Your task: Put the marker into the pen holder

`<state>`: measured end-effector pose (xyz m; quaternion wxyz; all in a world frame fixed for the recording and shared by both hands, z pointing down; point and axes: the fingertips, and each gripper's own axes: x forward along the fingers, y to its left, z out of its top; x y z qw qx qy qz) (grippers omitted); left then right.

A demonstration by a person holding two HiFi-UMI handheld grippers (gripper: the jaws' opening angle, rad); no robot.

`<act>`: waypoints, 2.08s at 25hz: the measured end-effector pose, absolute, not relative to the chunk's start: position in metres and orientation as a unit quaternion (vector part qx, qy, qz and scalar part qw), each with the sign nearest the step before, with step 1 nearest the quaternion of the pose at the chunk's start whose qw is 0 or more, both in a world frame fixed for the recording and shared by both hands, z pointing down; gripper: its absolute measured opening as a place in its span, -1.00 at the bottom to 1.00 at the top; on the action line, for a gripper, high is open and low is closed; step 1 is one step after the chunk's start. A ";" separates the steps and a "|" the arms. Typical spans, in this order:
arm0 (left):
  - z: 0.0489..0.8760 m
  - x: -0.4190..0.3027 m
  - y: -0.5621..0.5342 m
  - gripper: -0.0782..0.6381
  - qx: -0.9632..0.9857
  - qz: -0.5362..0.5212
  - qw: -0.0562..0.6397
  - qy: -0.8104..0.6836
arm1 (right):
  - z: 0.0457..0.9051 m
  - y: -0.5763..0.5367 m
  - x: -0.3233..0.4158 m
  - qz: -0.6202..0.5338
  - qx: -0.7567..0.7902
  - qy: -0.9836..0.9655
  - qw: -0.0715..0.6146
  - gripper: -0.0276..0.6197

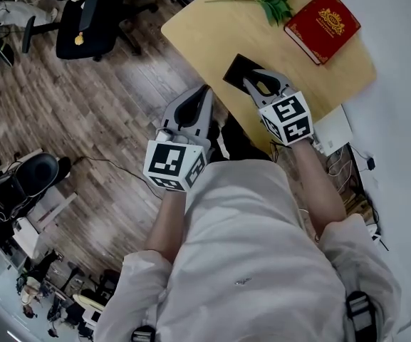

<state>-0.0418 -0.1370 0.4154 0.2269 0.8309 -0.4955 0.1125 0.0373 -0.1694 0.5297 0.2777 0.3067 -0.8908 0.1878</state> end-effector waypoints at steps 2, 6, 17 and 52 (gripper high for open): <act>0.418 -0.041 -0.137 -0.75 0.831 0.113 0.229 -0.494 | 0.535 -0.169 0.037 0.189 0.306 -0.889 0.282 -0.69; 0.421 -0.039 -0.139 -0.75 0.833 0.110 0.232 -0.490 | 0.544 -0.169 0.037 0.192 0.309 -0.885 0.291 -0.69; 0.424 -0.040 -0.146 -0.75 0.839 0.111 0.231 -0.479 | 0.562 -0.167 0.036 0.200 0.317 -0.875 0.306 -0.69; 0.419 -0.049 -0.150 -0.75 0.842 0.111 0.223 -0.479 | 0.566 -0.189 0.033 0.098 0.362 -0.867 0.329 -0.62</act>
